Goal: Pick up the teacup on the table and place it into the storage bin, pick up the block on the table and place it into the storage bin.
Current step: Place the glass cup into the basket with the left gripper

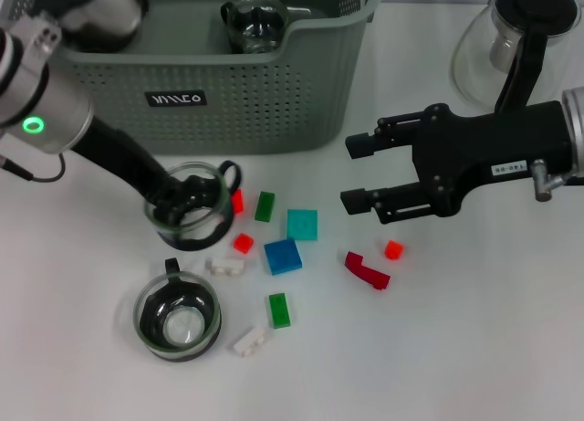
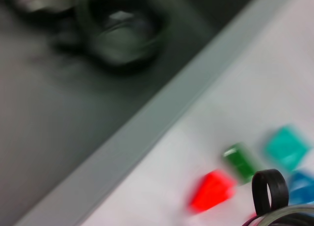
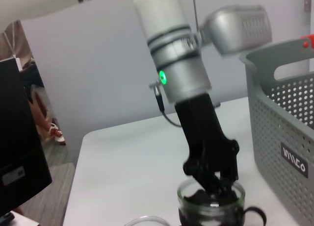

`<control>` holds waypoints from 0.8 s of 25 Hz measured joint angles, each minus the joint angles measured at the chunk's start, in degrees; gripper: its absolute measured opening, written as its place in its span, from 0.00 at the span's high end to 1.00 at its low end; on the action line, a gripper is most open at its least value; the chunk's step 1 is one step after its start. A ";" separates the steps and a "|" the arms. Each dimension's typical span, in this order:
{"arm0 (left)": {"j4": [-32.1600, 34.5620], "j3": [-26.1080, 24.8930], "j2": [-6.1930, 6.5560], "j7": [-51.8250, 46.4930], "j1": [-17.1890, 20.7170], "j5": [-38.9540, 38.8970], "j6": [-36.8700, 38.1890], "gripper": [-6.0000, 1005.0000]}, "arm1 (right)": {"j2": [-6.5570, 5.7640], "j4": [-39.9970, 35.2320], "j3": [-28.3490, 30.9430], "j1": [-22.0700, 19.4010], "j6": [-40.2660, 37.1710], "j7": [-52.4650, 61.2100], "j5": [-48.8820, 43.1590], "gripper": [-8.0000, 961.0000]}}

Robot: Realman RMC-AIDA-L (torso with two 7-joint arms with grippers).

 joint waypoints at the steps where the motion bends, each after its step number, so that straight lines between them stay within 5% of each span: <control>1: 0.50 -1.01 0.30 0.13 -0.65 -1.52 2.34 0.95 | -0.16 0.04 0.00 -0.04 -0.24 0.08 0.00 0.23; 11: 0.85 -10.20 5.58 -0.35 -8.68 -16.94 16.73 0.95 | -3.19 3.93 3.11 -0.29 -8.72 0.46 -0.01 0.23; 15: 0.63 -14.26 8.70 -0.66 -12.44 -17.20 13.91 0.95 | -4.01 6.78 3.41 -0.15 -9.78 -0.01 -0.29 0.23; 20: -1.28 -12.18 12.80 -3.44 -15.74 -12.76 1.80 0.94 | -3.55 7.46 3.68 0.14 -9.83 -0.50 -1.96 0.23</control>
